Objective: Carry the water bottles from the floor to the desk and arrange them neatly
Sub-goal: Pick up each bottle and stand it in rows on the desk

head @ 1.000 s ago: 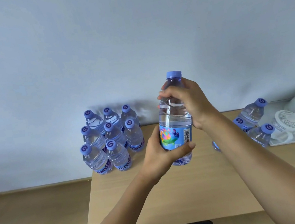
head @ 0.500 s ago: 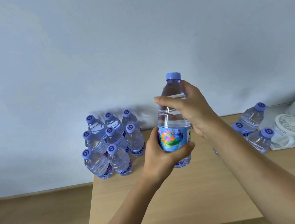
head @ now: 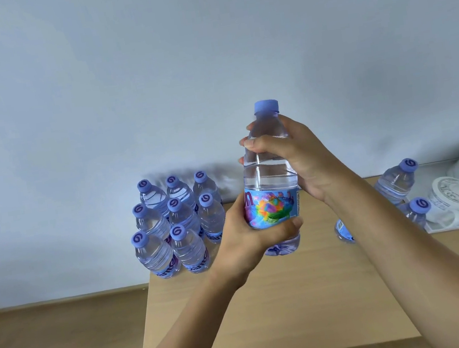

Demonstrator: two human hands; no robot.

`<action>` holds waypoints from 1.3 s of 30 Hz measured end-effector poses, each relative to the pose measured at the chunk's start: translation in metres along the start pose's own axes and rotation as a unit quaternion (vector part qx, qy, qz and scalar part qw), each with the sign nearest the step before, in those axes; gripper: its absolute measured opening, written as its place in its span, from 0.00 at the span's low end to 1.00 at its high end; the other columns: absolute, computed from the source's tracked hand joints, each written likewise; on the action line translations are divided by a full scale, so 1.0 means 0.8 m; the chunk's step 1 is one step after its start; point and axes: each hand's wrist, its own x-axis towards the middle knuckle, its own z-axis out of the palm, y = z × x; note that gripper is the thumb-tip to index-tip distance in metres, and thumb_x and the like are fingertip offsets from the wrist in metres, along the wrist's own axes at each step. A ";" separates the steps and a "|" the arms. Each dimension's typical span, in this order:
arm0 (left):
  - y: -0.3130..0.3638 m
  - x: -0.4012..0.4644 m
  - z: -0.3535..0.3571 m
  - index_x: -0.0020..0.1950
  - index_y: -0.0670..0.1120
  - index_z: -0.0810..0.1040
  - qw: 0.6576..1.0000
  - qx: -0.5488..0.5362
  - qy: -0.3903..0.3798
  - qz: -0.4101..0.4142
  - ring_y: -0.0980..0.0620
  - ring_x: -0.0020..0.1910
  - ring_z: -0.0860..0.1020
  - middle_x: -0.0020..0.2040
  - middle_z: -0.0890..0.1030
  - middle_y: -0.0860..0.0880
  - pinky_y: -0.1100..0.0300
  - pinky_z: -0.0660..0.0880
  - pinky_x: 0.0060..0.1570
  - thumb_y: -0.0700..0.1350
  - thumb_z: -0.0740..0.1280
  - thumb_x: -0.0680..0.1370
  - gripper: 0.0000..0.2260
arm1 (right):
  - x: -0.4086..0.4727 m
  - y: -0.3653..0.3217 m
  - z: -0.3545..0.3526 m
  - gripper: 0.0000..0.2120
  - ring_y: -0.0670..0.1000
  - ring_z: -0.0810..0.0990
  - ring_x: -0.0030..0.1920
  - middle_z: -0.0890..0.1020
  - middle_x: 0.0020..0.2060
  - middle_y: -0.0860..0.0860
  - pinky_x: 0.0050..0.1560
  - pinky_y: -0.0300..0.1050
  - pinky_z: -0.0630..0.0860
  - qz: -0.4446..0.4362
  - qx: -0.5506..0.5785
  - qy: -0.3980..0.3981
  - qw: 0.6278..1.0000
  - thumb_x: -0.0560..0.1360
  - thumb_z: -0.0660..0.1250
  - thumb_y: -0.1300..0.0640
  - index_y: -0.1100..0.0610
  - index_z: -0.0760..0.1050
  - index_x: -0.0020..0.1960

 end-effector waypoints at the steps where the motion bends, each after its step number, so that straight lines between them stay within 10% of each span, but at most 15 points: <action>1: 0.000 0.000 0.001 0.54 0.44 0.78 1.000 0.015 0.018 0.006 0.51 0.42 0.83 0.44 0.84 0.48 0.60 0.79 0.43 0.44 0.80 0.61 0.24 | -0.001 0.000 0.002 0.12 0.52 0.85 0.41 0.84 0.40 0.51 0.40 0.46 0.82 -0.008 -0.029 0.016 0.999 0.69 0.75 0.59 0.56 0.76 0.49; 7: -0.001 -0.001 0.002 0.55 0.45 0.76 0.996 0.056 0.058 0.026 0.53 0.42 0.84 0.45 0.85 0.49 0.64 0.79 0.41 0.41 0.81 0.61 0.25 | -0.002 0.008 0.016 0.14 0.51 0.84 0.37 0.83 0.36 0.50 0.39 0.48 0.82 -0.039 -0.063 0.092 0.993 0.68 0.77 0.60 0.57 0.74 0.48; 16: 0.009 0.000 -0.009 0.54 0.50 0.79 0.999 -0.014 -0.028 0.011 0.48 0.46 0.83 0.47 0.84 0.46 0.51 0.81 0.48 0.42 0.80 0.61 0.23 | 0.011 -0.008 0.010 0.10 0.57 0.83 0.40 0.83 0.40 0.55 0.46 0.54 0.82 -0.026 0.049 -0.022 0.998 0.65 0.70 0.63 0.56 0.78 0.46; 27: 0.010 0.003 0.000 0.55 0.48 0.76 0.992 0.074 0.087 0.060 0.53 0.42 0.84 0.45 0.84 0.51 0.64 0.79 0.39 0.41 0.80 0.62 0.25 | 0.010 -0.005 0.021 0.18 0.53 0.85 0.42 0.82 0.41 0.49 0.41 0.46 0.82 -0.074 -0.079 0.062 0.992 0.67 0.79 0.57 0.57 0.74 0.51; 39: 0.021 0.009 -0.012 0.58 0.47 0.76 0.999 0.006 -0.007 0.031 0.48 0.47 0.83 0.49 0.84 0.46 0.57 0.79 0.46 0.43 0.80 0.61 0.27 | 0.021 -0.018 0.006 0.13 0.59 0.84 0.45 0.84 0.43 0.54 0.42 0.50 0.81 -0.049 0.038 -0.030 0.998 0.66 0.73 0.63 0.54 0.76 0.49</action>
